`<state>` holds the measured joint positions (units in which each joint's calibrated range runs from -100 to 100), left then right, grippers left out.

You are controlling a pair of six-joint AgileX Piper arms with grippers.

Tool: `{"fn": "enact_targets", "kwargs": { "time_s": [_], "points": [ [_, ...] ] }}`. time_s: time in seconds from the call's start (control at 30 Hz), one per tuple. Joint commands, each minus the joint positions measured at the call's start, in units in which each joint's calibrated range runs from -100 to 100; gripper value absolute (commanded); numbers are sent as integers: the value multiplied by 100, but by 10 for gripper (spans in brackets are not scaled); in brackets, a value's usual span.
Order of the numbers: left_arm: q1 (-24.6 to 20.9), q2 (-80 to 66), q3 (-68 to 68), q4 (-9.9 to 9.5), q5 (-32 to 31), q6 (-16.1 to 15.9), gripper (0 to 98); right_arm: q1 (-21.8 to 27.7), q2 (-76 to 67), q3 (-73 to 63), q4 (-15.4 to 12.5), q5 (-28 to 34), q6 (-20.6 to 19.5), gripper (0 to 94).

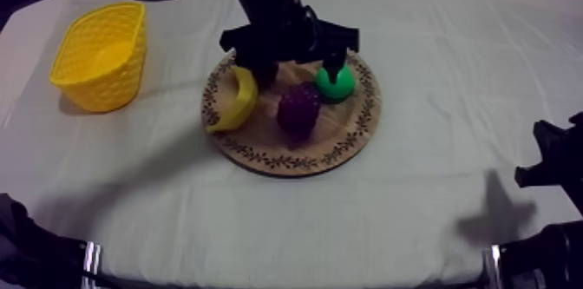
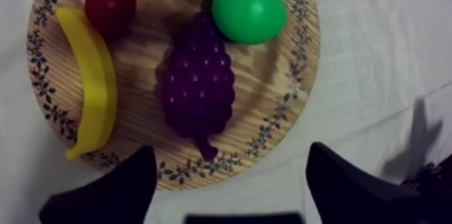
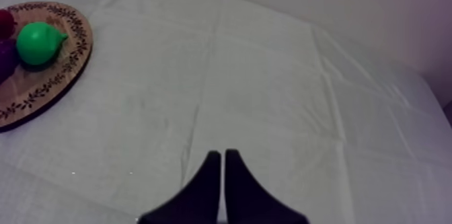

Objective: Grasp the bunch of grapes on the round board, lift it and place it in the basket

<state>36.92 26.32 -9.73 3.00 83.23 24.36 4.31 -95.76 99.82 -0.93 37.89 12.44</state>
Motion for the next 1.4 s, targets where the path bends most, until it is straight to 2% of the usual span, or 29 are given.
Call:
{"fn": "enact_targets", "kwargs": {
  "time_s": [0.0, 0.3, 0.73, 1.37],
  "points": [
    [-4, 27, 1, 4, 2, 8, 892, -2, 0, -4, -2, 2, -1, 3],
    [-24, 223, 23, 23, -96, -42, 947, -2, 0, -4, -2, 2, -1, 3],
    [-82, 854, -60, 50, -214, -129, 951, -2, 0, -4, -2, 2, -1, 3],
    [-192, 1927, -915, 94, -92, -205, 940, -2, 0, -4, -2, 2, -1, 3]
  ]
}}
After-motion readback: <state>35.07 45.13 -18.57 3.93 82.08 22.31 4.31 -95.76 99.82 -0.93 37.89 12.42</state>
